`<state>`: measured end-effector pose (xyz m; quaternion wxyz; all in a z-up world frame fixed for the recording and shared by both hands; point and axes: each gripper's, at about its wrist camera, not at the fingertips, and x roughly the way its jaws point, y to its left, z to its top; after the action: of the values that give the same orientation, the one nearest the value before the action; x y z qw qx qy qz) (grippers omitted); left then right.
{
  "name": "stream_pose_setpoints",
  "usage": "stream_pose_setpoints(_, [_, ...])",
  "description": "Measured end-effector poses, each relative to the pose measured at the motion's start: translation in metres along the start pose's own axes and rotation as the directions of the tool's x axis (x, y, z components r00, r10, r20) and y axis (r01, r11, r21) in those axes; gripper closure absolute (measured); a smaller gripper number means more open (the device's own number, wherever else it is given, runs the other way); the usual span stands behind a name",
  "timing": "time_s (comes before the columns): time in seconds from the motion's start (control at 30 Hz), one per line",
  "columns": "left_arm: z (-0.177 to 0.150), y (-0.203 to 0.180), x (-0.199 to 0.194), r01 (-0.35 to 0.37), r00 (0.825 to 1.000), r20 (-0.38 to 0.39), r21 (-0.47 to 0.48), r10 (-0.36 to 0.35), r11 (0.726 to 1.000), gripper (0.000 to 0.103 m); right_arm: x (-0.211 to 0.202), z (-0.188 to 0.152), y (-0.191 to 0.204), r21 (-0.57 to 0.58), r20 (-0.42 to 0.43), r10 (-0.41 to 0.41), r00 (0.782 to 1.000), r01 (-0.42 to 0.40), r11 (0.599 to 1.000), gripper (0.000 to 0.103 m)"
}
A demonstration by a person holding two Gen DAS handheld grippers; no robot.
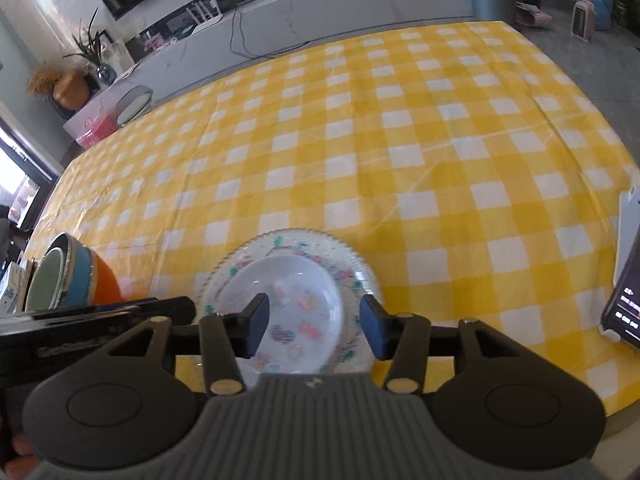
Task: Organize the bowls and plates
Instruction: 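Move the left gripper to the steel bowl stack rim and close on it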
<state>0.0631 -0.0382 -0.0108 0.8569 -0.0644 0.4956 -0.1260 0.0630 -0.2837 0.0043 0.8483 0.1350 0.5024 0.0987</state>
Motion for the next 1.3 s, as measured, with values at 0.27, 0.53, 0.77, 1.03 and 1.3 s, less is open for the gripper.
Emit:
stream_pose_setpoints(0.27, [0.014, 0.055, -0.066, -0.021, 0.997, 0.075, -0.059, 0.025, 0.998, 0.041, -0.011, 0.017, 0.067, -0.076, 0.014, 0.08, 0.997, -0.079, 0.994, 0.034])
stream_pose_setpoints(0.53, [0.01, 0.124, -0.098, -0.14, 0.974, 0.151, -0.19, 0.17, 0.972, 0.034, 0.009, 0.027, 0.135, -0.051, -0.071, 0.16, 0.985, -0.163, 0.985, 0.031])
stream_pose_setpoints(0.77, [-0.003, 0.172, -0.08, -0.126, 0.983, 0.09, -0.308, 0.161, 0.943, 0.034, 0.044, 0.019, 0.184, -0.075, -0.151, 0.143, 0.978, -0.155, 0.985, 0.031])
stream_pose_setpoints(1.03, [-0.011, 0.192, -0.057, -0.099, 0.993, 0.031, -0.334, 0.116, 0.937, 0.034, 0.085, 0.015, 0.199, -0.079, -0.229, 0.093, 0.969, -0.114, 0.99, 0.033])
stream_pose_setpoints(1.3, [-0.011, 0.199, -0.045, -0.056, 0.998, 0.019, -0.354, 0.067, 0.934, 0.036, 0.1, 0.011, 0.2, -0.07, -0.279, 0.08, 0.957, -0.103, 0.992, 0.056])
